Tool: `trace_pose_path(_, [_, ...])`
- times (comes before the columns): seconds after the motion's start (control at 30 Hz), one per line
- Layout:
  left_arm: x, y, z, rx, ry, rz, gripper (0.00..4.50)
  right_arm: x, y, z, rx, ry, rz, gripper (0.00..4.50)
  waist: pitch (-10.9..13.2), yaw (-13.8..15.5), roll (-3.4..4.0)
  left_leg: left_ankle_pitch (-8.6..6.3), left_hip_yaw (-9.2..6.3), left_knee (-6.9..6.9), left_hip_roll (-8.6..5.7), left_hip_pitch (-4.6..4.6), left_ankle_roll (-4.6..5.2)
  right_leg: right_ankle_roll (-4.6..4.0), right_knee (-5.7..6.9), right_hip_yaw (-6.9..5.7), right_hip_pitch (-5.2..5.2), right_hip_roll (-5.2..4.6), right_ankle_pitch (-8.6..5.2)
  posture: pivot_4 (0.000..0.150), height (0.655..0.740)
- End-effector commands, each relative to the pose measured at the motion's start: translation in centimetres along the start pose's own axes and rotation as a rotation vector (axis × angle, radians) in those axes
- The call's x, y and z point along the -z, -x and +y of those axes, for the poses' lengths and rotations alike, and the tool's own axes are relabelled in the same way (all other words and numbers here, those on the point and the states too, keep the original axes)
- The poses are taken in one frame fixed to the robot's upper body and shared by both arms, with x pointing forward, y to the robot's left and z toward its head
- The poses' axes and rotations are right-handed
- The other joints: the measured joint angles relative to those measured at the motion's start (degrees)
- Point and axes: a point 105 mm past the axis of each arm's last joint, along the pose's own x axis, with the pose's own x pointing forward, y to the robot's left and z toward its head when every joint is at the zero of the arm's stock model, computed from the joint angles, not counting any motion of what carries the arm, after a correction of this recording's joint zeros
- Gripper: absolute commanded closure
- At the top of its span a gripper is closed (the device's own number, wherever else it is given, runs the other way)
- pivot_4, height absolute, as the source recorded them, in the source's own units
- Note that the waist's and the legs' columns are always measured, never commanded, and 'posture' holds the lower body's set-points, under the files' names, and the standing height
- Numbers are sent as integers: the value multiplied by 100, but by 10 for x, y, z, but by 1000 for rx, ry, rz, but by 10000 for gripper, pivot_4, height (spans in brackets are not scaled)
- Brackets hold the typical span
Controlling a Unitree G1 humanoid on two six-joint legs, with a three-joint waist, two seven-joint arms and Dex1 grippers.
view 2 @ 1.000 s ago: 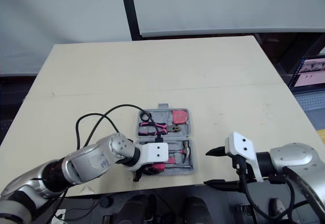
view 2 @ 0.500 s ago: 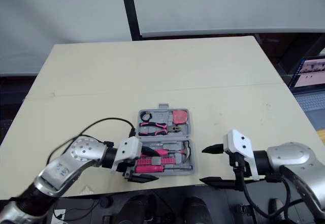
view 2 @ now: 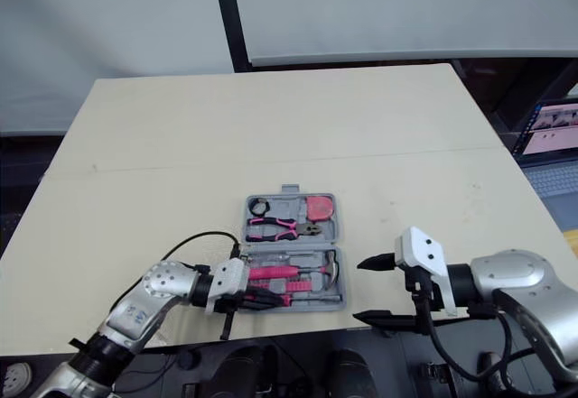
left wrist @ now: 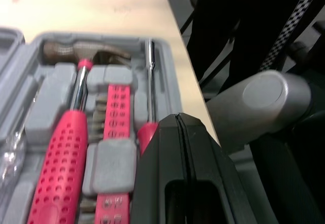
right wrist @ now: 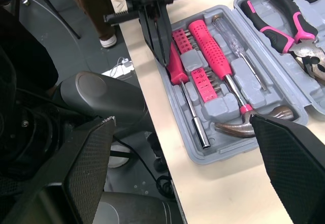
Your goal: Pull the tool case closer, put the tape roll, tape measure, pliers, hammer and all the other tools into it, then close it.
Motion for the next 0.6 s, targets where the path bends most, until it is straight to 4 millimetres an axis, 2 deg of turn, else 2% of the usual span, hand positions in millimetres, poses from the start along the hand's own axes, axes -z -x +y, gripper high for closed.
trace_pose_path(0.03, [4, -4, 0, 7, -30, 28, 44745, -4, -1, 3, -6, 23, -13, 0, 0, 5, 0, 0, -1, 0, 0, 0, 0, 0, 0, 0, 0, 0, 0, 1500, 7278])
trace_pose_path(0.27, [20, -10, 2, -11, 19, 85, 44745, -4, -1, 5, -4, 15, -17, 0, -2, 5, 3, -1, -7, 1, 0, 5, 1, 1, -4, -8, 13, 0, 0, 1500, 7278])
trace_pose_path(0.47, [34, -12, -7, 32, 2, 175, 44745, -2, -1, 6, -2, 12, -8, 0, -13, 4, 20, -2, -17, 0, 0, 17, 3, 1, -11, -15, 31, -1, 0, 1500, 7278])
trace_pose_path(0.6, [35, -12, -7, 42, -17, 191, 44745, 0, -1, 4, 5, 13, -3, 0, -24, 4, 30, -4, -19, 0, 0, 22, 3, 0, -13, -16, 37, -2, 0, 1500, 7278])
